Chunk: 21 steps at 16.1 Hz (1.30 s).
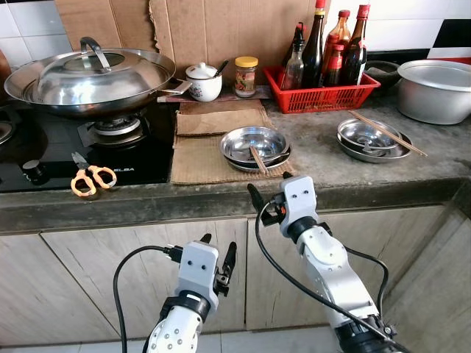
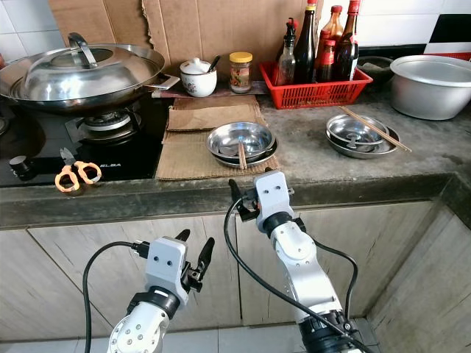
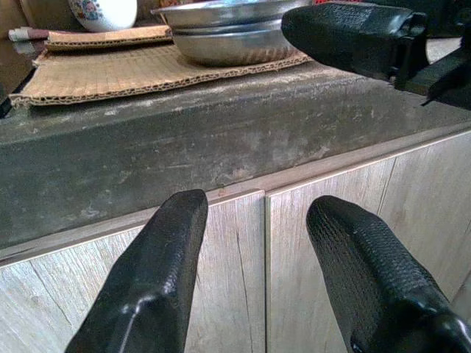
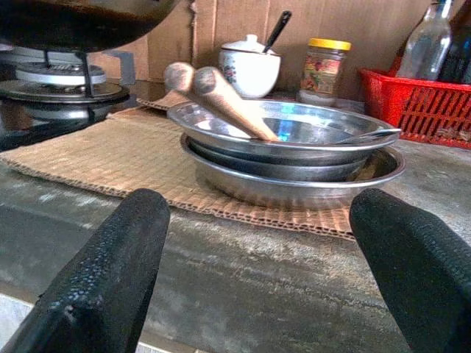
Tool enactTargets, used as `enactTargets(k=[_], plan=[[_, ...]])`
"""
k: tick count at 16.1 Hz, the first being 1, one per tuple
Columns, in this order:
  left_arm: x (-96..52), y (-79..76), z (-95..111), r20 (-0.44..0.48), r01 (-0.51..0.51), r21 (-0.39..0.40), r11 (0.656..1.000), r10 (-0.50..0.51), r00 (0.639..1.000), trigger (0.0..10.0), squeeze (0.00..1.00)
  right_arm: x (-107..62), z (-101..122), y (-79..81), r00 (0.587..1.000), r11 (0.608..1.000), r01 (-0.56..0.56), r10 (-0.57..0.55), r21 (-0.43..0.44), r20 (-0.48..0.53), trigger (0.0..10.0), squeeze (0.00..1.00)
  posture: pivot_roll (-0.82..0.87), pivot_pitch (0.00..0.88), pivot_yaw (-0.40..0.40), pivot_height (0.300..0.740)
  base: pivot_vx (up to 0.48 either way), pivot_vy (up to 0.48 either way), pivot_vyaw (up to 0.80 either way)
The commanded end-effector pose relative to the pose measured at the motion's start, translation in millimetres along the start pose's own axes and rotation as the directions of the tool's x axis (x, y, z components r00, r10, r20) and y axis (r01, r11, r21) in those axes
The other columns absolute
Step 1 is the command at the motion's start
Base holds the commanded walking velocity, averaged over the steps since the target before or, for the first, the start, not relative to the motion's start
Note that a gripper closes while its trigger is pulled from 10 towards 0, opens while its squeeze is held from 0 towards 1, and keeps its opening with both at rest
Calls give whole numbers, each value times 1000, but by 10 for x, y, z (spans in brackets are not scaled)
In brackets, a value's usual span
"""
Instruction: Kitchen organization
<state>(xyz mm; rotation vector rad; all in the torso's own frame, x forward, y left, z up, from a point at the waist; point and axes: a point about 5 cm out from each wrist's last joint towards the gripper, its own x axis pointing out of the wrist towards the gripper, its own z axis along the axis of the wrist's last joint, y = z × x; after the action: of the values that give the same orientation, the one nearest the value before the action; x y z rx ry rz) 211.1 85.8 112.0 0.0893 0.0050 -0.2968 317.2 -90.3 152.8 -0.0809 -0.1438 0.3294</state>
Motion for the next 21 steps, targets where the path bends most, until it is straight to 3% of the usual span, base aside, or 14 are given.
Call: enactTargets(k=[1,5,21], plan=[[-6,5,40,25,3,11,1000,-3,1000,10000,0,54,67,-14,999,1000,15,-15,-3,38,10000,0,103,0,-35,740,0,0,0],[-6,-26,93,68,26,13,1000,-27,997,10000,0,113,127,-19,997,1000,18,-19,10,75,10000,0,102,0,-34,740,0,0,0],[4,-23,72,68,21,4,1000,-21,997,10000,0,295,270,88,992,999,-8,3,34,127,10000,0,106,0,-42,740,0,0,0]])
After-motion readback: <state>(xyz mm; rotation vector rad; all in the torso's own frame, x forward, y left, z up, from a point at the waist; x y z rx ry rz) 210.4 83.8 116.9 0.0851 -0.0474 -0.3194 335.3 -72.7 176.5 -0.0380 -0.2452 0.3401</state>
